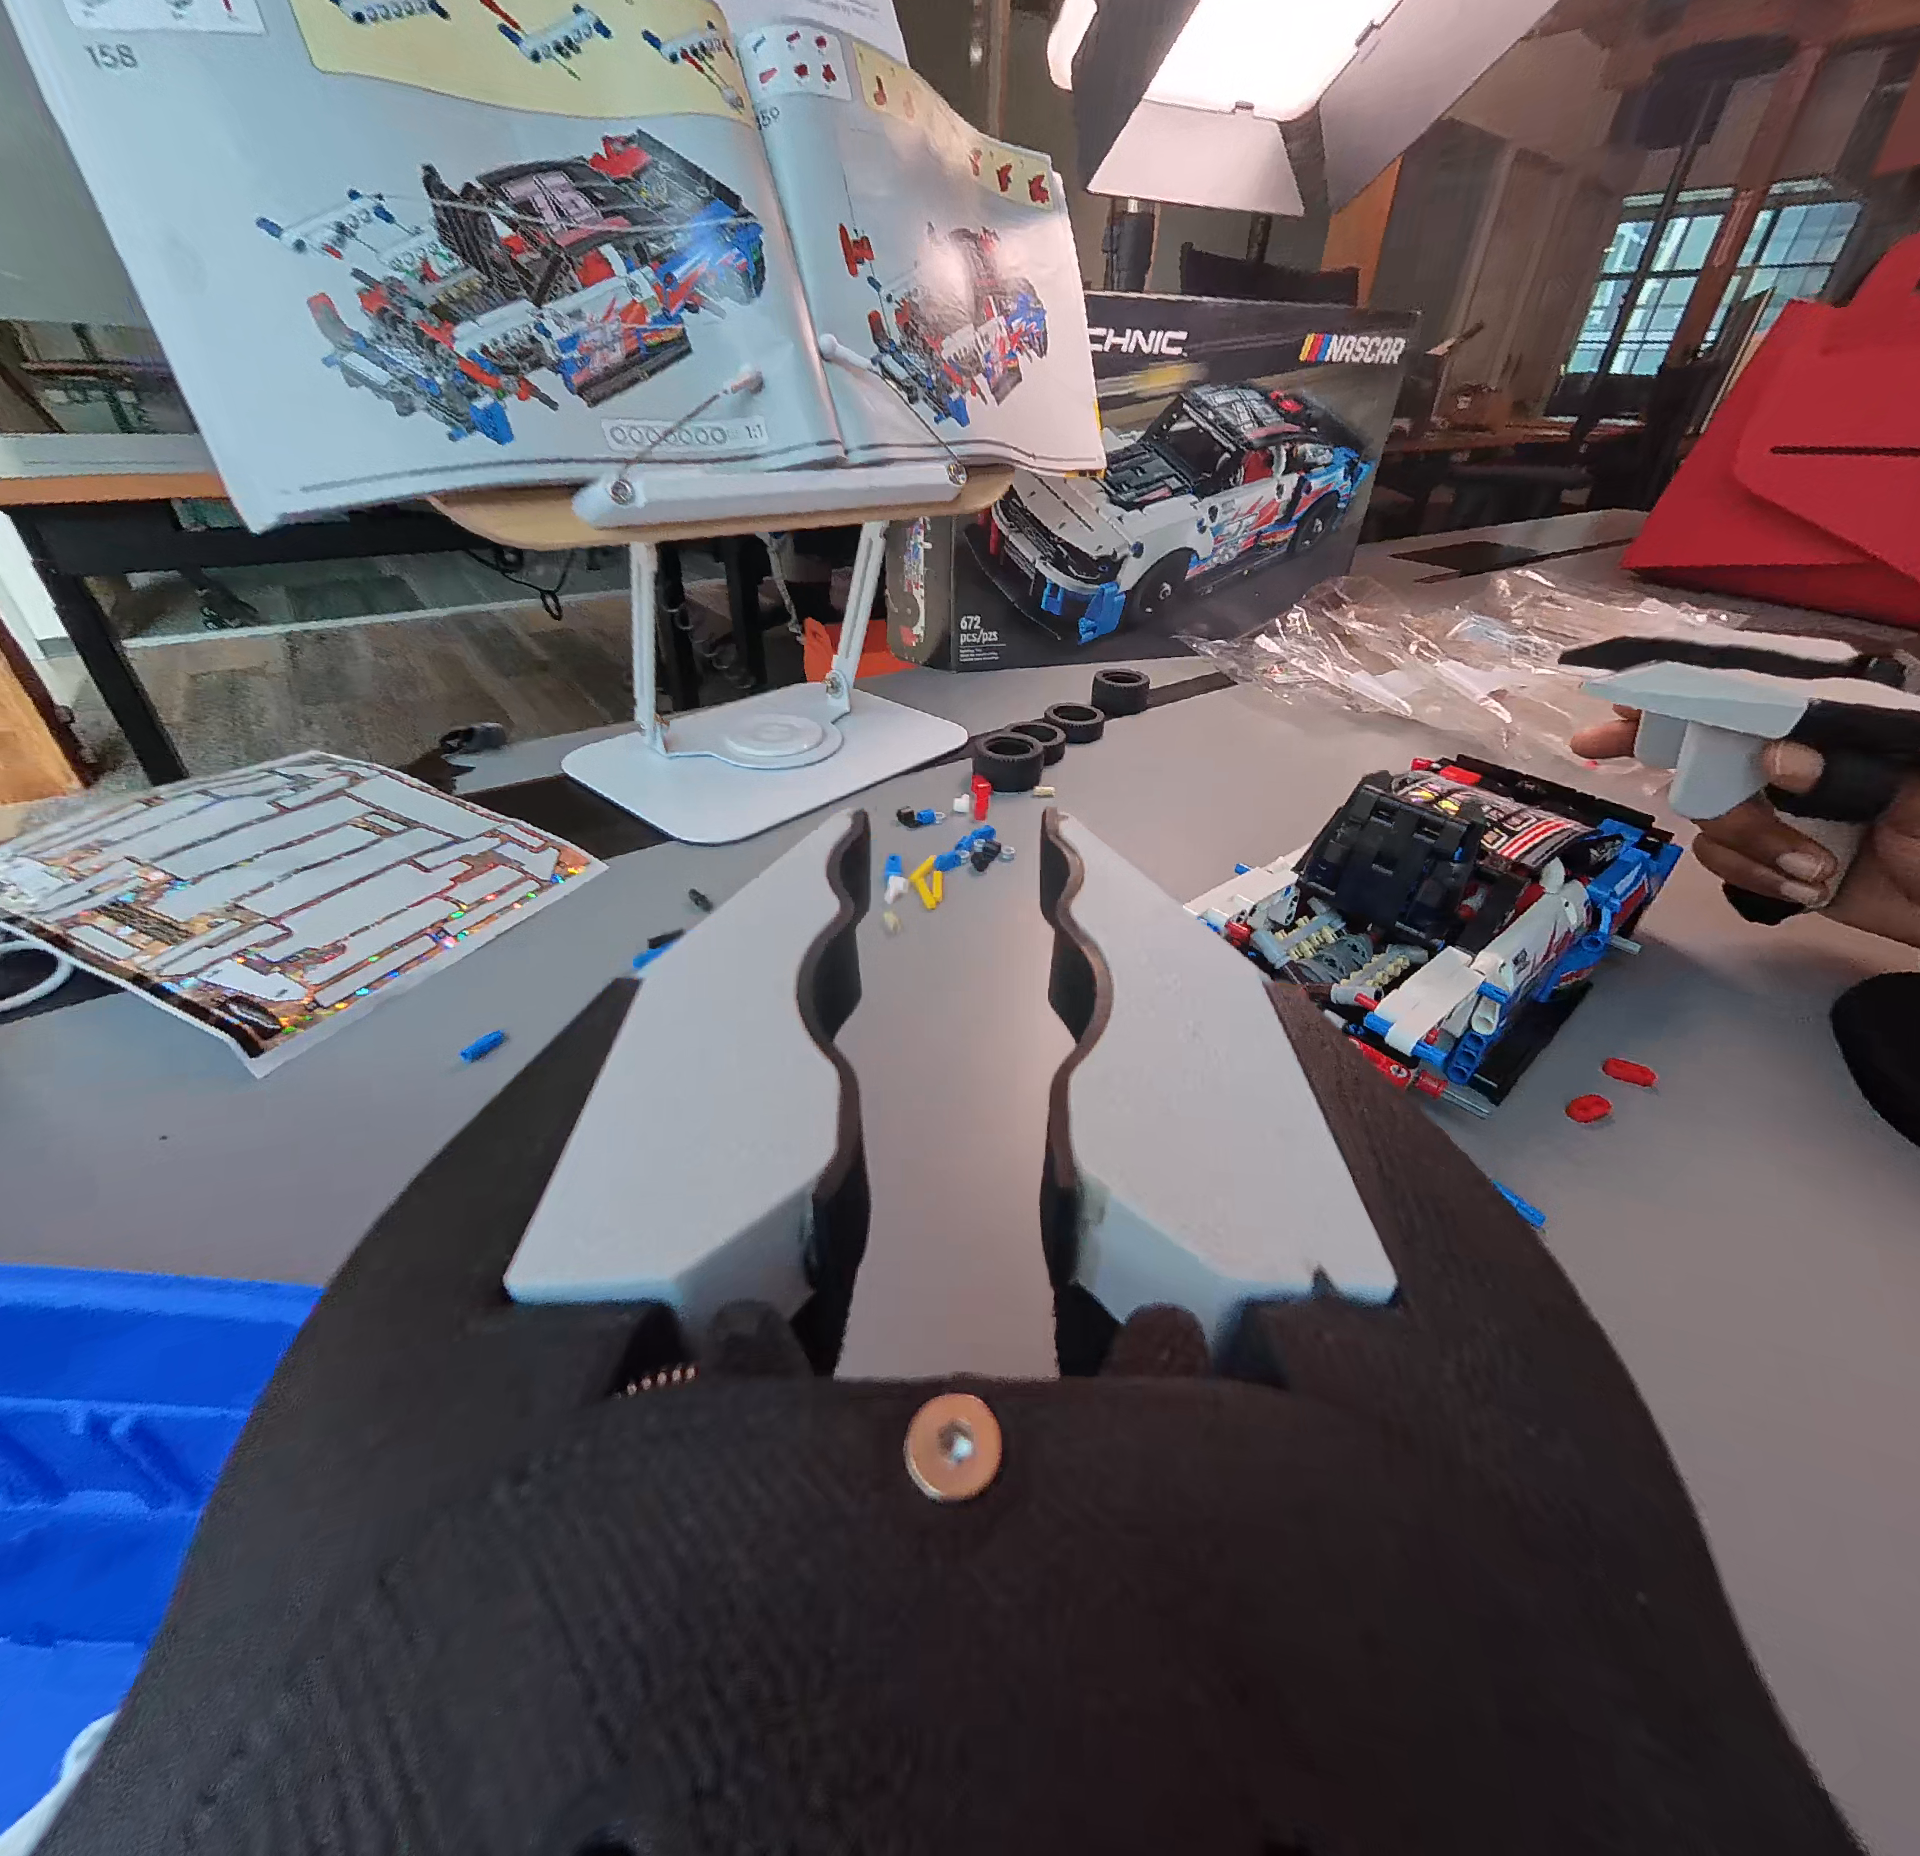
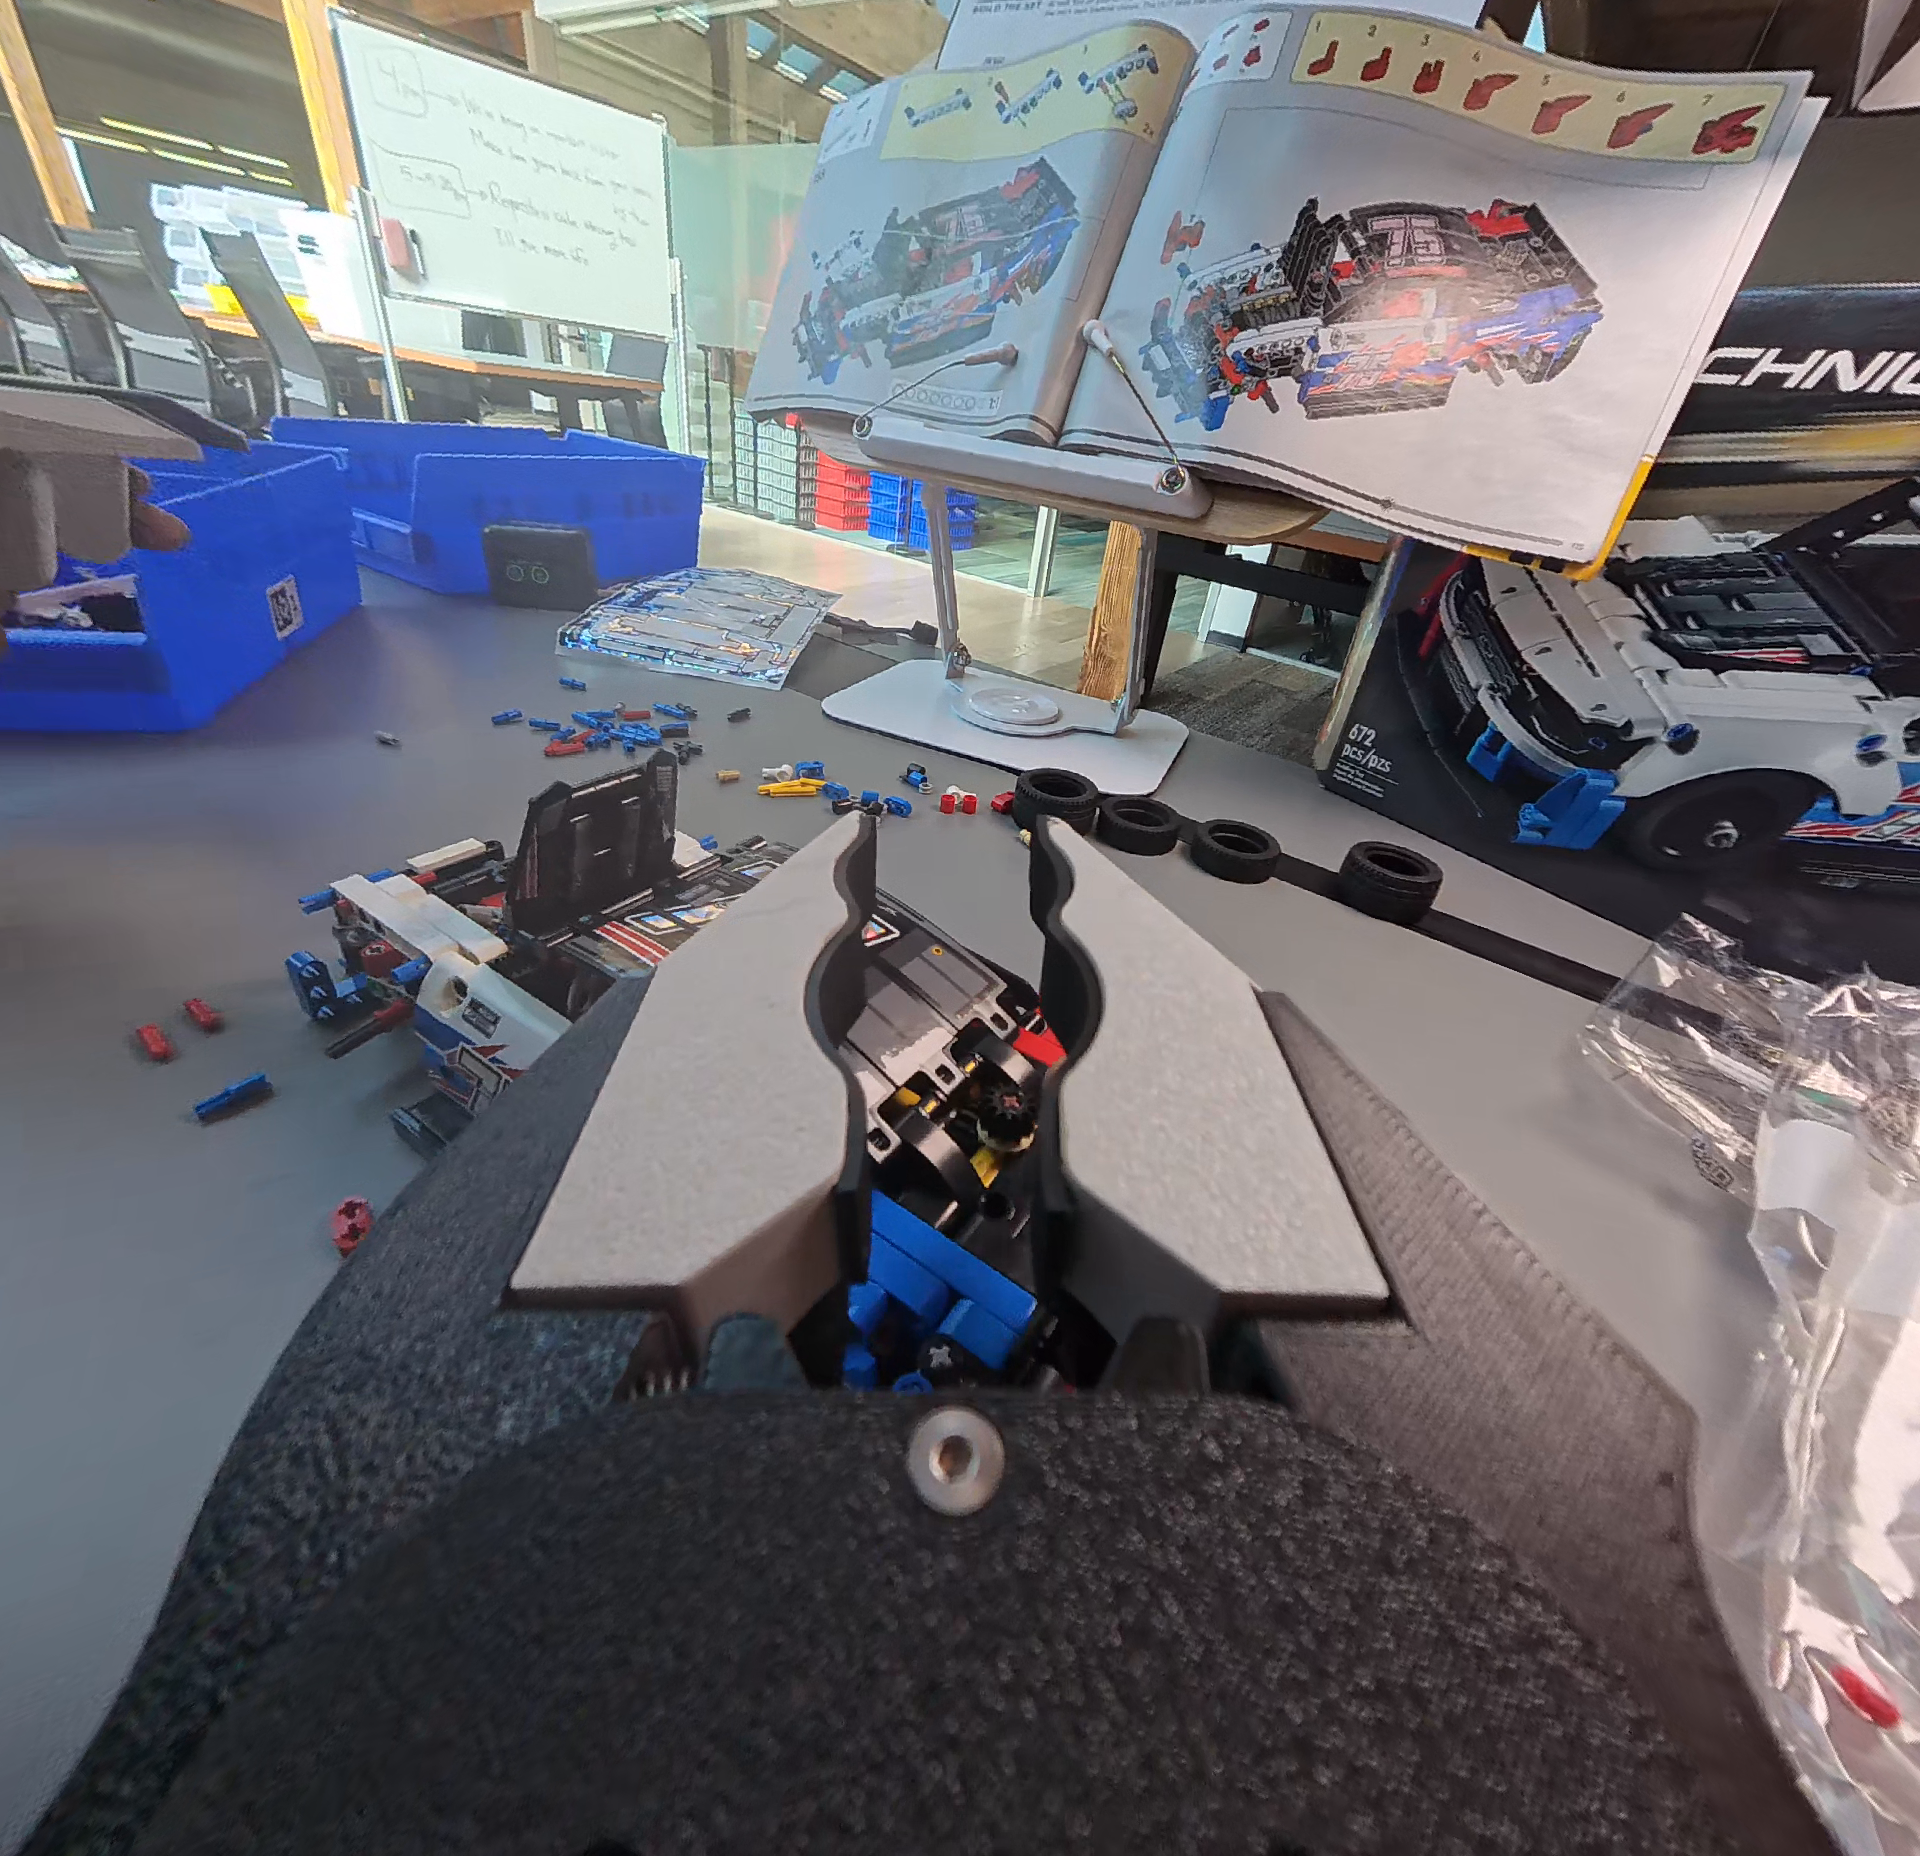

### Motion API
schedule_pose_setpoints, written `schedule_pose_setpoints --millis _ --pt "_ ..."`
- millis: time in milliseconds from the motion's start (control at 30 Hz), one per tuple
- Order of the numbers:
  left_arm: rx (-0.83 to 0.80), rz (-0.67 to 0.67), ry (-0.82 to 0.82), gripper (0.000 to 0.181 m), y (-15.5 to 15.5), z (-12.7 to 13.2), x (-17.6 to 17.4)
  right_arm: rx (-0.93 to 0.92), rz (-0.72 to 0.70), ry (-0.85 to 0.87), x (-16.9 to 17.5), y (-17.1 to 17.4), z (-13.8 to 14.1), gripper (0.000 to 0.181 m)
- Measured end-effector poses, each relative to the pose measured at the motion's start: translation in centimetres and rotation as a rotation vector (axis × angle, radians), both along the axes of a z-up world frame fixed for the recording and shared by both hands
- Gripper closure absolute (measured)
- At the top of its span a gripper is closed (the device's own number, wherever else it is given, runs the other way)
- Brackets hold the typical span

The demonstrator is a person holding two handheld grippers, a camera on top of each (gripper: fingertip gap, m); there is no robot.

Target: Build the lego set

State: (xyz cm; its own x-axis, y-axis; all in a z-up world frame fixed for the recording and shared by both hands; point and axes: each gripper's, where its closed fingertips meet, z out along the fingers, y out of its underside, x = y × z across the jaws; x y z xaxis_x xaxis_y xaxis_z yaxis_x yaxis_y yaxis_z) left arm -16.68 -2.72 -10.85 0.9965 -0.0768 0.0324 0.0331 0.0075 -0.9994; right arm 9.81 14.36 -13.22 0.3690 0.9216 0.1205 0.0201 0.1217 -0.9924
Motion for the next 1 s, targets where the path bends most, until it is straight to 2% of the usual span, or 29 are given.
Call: schedule_pose_setpoints --millis 167,300,367,433,533,600,700,800,867,1000 --pt "0.036 0.110 0.029 0.158 -2.8 4.7 -4.0 -0.001 0.012 0.011 0.0 -0.5 0.4 0.157" --pt "0.057 0.249 0.045 0.164 -7.0 9.3 -9.7 0.019 0.023 0.006 0.0 -1.2 0.6 0.158" --pt "0.017 0.288 0.024 0.164 -8.9 10.4 -12.3 0.037 0.021 0.001 0.1 -1.4 0.7 0.160" --pt "-0.048 0.308 0.026 0.165 -10.1 10.4 -14.4 0.041 0.020 0.003 0.1 -1.4 0.8 0.161" --pt "-0.280 0.316 0.061 0.167 -11.0 7.5 -17.3 0.033 0.019 0.009 0.1 -1.4 0.9 0.162" --pt "-0.437 0.237 0.064 0.181 -11.3 4.9 -18.2 0.035 0.019 0.007 0.2 -1.4 0.9 0.164" --pt "-0.634 0.174 0.109 0.181 -11.9 1.7 -20.0 0.049 0.020 -0.003 0.2 -1.7 0.8 0.170" --pt "-0.840 0.060 0.133 0.181 -12.5 -1.8 -20.4 0.053 0.017 -0.008 0.2 -1.7 0.7 0.170" --pt "-0.955 -0.063 0.159 0.181 -12.8 -4.3 -19.6 0.050 0.017 -0.011 0.1 -1.7 0.7 0.170" --pt "-1.156 -0.129 0.161 0.172 -13.6 -9.3 -19.6 0.050 0.013 -0.027 0.0 -1.7 0.4 0.171"
